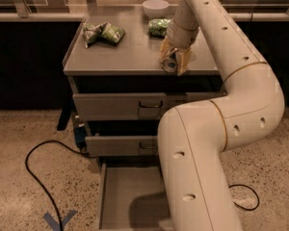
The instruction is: Place redbull can into bottom drawer
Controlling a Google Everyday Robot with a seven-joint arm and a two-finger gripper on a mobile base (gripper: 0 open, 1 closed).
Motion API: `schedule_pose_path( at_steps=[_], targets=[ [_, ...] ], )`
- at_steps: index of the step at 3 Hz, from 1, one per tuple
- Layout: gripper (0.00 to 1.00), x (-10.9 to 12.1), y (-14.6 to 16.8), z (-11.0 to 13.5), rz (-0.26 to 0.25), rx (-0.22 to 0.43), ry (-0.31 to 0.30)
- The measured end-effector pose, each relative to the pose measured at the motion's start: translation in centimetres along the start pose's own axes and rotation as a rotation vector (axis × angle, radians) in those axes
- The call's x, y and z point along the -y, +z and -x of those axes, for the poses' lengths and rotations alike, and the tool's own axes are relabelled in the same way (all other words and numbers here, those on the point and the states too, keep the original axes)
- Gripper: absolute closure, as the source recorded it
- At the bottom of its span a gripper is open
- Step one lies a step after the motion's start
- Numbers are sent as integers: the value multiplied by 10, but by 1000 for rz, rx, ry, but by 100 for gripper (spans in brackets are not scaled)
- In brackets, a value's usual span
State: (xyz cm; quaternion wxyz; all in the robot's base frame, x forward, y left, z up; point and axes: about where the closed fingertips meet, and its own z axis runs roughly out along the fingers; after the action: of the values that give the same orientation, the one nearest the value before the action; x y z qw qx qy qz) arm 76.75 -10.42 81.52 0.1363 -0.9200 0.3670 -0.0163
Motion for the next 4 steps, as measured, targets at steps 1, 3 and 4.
schedule_pose_path(
  at_steps=[1, 3, 4],
  targets=[
    [100, -1, -3, 2, 0, 0, 0],
    [100, 30, -44, -15, -222, -71, 10],
    [100, 30, -44, -15, -222, -71, 10]
  ],
)
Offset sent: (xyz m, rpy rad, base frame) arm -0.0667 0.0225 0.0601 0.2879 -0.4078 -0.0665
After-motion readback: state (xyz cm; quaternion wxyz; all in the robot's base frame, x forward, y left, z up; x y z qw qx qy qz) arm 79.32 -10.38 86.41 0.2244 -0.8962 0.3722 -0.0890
